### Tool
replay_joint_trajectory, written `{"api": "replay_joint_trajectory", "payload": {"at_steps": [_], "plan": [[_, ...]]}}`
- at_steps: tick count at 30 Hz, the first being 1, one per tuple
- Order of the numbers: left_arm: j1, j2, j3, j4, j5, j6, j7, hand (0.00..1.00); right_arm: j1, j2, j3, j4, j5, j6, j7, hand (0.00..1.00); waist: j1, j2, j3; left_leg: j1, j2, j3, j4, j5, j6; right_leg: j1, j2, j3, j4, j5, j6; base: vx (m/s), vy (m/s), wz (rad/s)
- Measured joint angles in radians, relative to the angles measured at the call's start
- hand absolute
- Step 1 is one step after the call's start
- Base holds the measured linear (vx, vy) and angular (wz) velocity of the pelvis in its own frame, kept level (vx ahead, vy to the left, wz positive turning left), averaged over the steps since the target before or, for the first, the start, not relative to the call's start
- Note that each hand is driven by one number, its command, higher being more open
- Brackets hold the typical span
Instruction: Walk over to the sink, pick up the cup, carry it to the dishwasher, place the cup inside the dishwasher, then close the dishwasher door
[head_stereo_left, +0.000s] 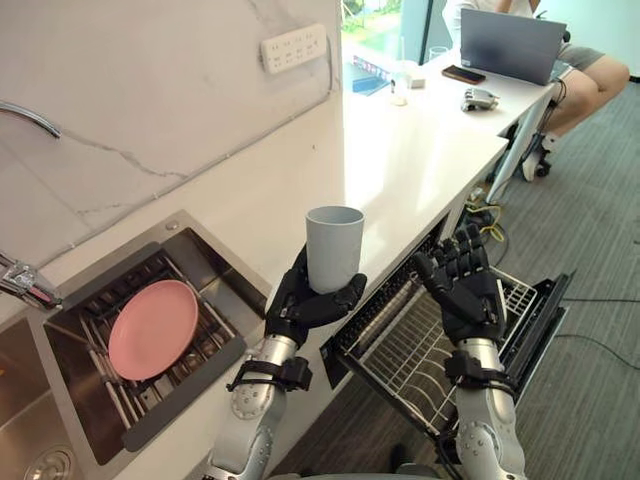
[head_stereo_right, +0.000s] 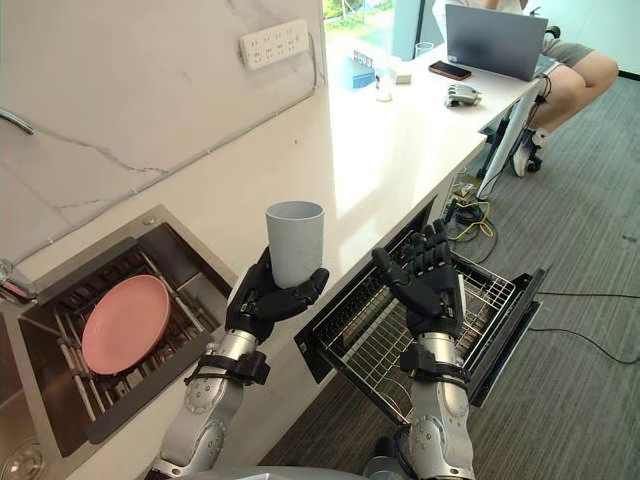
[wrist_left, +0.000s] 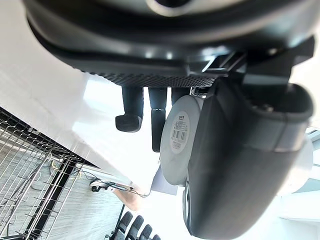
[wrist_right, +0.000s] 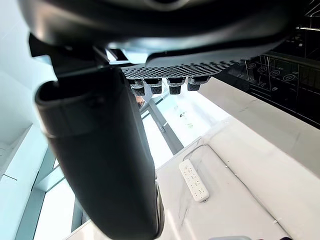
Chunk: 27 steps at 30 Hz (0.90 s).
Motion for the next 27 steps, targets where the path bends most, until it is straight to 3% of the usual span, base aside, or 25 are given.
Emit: {"api": "replay_joint_trajectory", "payload": {"at_steps": [1, 2, 3, 4, 5, 6, 7, 8, 9, 10, 13, 15, 16, 19, 22, 27], "plan": [[0.001, 0.001, 0.012, 0.0, 0.001, 0.0, 0.011, 0.0, -0.001, 0.007, 0.0, 0.0, 0.0, 0.009, 0.006, 1.0, 0.001, -0.012, 0.008, 0.006, 0.001, 0.028, 0.008, -0.011, 0.004, -0.005, 0.003, 0.004, -0.008, -0.006, 0.0, -0.09, 0.022, -0.89], [0.003, -0.002, 0.034, -0.001, 0.006, 0.0, 0.049, 0.0, -0.003, 0.015, -0.001, 0.002, 0.002, 0.028, 0.029, 1.0, 0.003, -0.021, 0.016, 0.008, 0.012, 0.079, 0.033, -0.029, 0.003, -0.011, -0.015, -0.091, -0.002, -0.043, -0.034, -0.09, 0.046, -1.03], [0.004, -0.004, 0.046, -0.002, 0.014, 0.0, 0.066, 0.0, -0.006, 0.015, -0.001, 0.003, 0.002, 0.033, 0.041, 1.0, 0.005, -0.013, 0.015, 0.009, 0.025, 0.106, 0.037, -0.034, 0.003, -0.019, -0.025, -0.152, 0.015, -0.059, -0.066, -0.06, 0.032, -1.33], [0.002, -0.003, 0.074, -0.005, 0.041, -0.004, 0.109, 0.0, -0.015, 0.021, 0.0, 0.006, 0.003, 0.04, 0.073, 1.0, 0.015, -0.018, 0.019, 0.009, 0.046, 0.155, 0.037, -0.035, 0.004, -0.054, -0.067, -0.269, 0.097, -0.073, -0.09, -0.03, 0.02, -1.16], [-0.002, 0.0, 0.097, -0.01, 0.05, -0.011, 0.147, 0.0, -0.025, 0.027, -0.002, 0.007, 0.005, 0.041, 0.104, 1.0, 0.015, -0.042, 0.025, 0.011, 0.037, 0.187, 0.041, -0.037, 0.003, -0.089, -0.122, -0.336, 0.177, -0.074, -0.101, -0.03, -0.001, -1.14], [-0.018, -0.001, 0.118, -0.011, 0.065, -0.022, 0.185, 0.0, -0.027, 0.029, -0.007, 0.007, 0.005, 0.042, 0.137, 1.0, 0.015, -0.07, 0.041, 0.009, 0.023, 0.199, 0.072, -0.055, -0.005, -0.111, -0.161, -0.363, 0.242, -0.059, -0.064, -0.04, -0.005, -0.62], [-0.025, -0.003, 0.123, -0.009, 0.066, -0.021, 0.201, 0.0, -0.024, 0.026, -0.014, 0.01, 0.005, 0.042, 0.144, 1.0, 0.013, -0.071, 0.042, 0.003, 0.027, 0.193, 0.088, -0.061, -0.005, -0.113, -0.162, -0.355, 0.256, -0.061, -0.055, -0.06, -0.034, -0.25], [-0.031, -0.009, 0.123, -0.01, 0.071, -0.031, 0.22, 0.0, -0.02, 0.015, -0.024, 0.011, 0.009, 0.041, 0.149, 1.0, 0.014, -0.07, 0.042, -0.001, 0.032, 0.156, 0.098, -0.065, -0.004, -0.108, -0.154, -0.337, 0.257, -0.064, -0.044, -0.07, -0.088, 0.05], [-0.039, -0.014, 0.123, -0.011, 0.08, -0.045, 0.224, 0.0, -0.02, 0.0, -0.024, 0.013, 0.012, 0.04, 0.157, 1.0, 0.016, -0.066, 0.044, -0.003, 0.045, 0.126, 0.105, -0.079, -0.017, -0.088, -0.136, -0.325, 0.233, -0.06, -0.006, -0.06, -0.099, 0.09], [-0.041, -0.016, 0.123, -0.011, 0.081, -0.049, 0.225, 0.0, -0.02, -0.006, -0.022, 0.016, 0.013, 0.04, 0.164, 1.0, 0.017, -0.064, 0.044, -0.005, 0.053, 0.118, 0.113, -0.086, -0.015, -0.075, -0.124, -0.328, 0.215, -0.055, -0.002, -0.05, -0.104, 0.21], [-0.05, -0.019, 0.138, -0.013, 0.102, -0.079, 0.246, 0.0, -0.032, -0.034, 0.0, 0.016, 0.055, 0.058, 0.229, 1.0, 0.031, -0.059, 0.04, -0.013, 0.102, 0.101, 0.138, -0.095, -0.032, 0.021, -0.035, -0.359, 0.022, 0.024, -0.011, -0.06, -0.125, 0.07], [-0.051, -0.025, 0.188, -0.013, 0.103, -0.115, 0.267, 0.0, -0.075, -0.065, 0.022, 0.015, 0.146, 0.149, 0.316, 1.0, 0.033, -0.059, 0.039, -0.017, 0.112, 0.11, 0.137, -0.091, -0.043, 0.058, 0.002, -0.354, -0.092, 0.086, -0.028, -0.03, -0.068, -0.16], [-0.054, -0.035, 0.215, -0.013, 0.108, -0.131, 0.278, 0.0, -0.095, -0.087, 0.027, 0.016, 0.177, 0.209, 0.361, 1.0, 0.034, -0.054, 0.04, -0.022, 0.117, 0.113, 0.136, -0.084, -0.056, 0.054, 0.009, -0.351, -0.099, 0.092, -0.033, 0.0, -0.007, -0.07], [-0.076, -0.048, 0.231, -0.007, 0.154, -0.166, 0.304, 0.0, -0.109, -0.146, 0.043, 0.016, 0.23, 0.311, 0.43, 1.0, 0.047, -0.051, 0.039, -0.029, 0.127, 0.104, 0.134, -0.076, -0.068, 0.054, 0.019, -0.355, -0.099, 0.091, -0.039, 0.02, 0.017, 0.08], [-0.094, -0.048, 0.229, -0.006, 0.209, -0.182, 0.3, 0.0, -0.126, -0.161, 0.047, 0.017, 0.29, 0.377, 0.466, 1.0, 0.052, -0.051, 0.039, -0.033, 0.123, 0.096, 0.13, -0.072, -0.07, 0.054, 0.015, -0.363, -0.099, 0.09, -0.039, 0.01, 0.054, 0.11], [-0.11, -0.034, 0.19, 0.023, 0.308, -0.191, 0.253, 0.0, -0.149, -0.162, 0.077, 0.017, 0.357, 0.428, 0.514, 1.0, 0.052, -0.051, 0.033, -0.036, 0.101, 0.069, 0.101, -0.048, -0.061, 0.057, -0.005, -0.393, -0.1, 0.092, -0.038, -0.01, 0.08, 0.18]]}}
